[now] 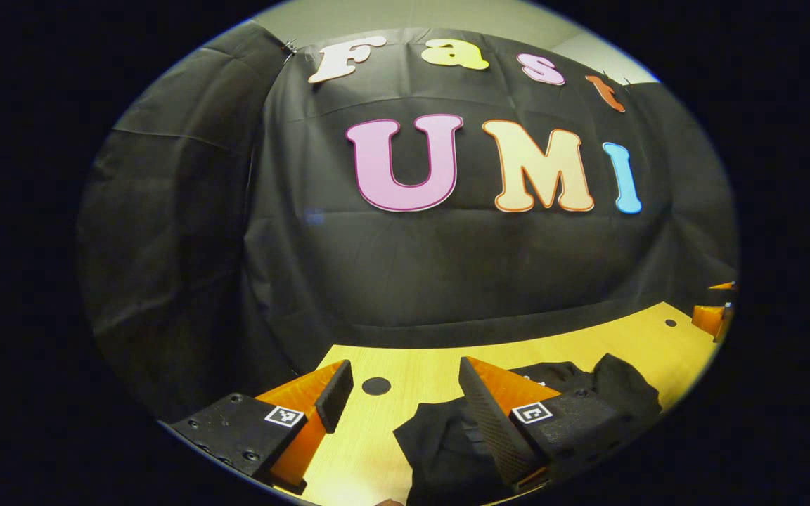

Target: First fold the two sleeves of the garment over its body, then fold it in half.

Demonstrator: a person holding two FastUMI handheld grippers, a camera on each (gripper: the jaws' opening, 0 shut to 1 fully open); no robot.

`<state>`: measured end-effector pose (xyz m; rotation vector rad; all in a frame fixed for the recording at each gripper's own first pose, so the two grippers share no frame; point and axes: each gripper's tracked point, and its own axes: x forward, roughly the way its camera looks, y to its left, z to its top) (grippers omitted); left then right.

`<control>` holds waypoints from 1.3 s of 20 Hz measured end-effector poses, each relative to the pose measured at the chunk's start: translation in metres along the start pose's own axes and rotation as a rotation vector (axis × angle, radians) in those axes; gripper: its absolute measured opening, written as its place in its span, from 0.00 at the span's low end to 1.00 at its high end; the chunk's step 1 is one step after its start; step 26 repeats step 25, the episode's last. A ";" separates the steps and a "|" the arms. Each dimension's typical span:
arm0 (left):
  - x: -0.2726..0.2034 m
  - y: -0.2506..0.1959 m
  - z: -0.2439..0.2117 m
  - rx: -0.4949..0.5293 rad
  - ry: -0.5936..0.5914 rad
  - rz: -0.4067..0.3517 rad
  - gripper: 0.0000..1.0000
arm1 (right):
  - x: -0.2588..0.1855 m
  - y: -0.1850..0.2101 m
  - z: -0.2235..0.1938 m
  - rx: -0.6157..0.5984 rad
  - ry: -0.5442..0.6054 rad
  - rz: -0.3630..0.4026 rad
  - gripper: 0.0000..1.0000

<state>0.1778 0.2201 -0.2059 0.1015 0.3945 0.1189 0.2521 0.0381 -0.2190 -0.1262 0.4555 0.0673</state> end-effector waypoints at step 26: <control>-0.291 -0.046 0.073 0.029 -0.225 0.101 0.94 | -0.294 -0.040 -0.003 0.073 -0.325 0.128 0.99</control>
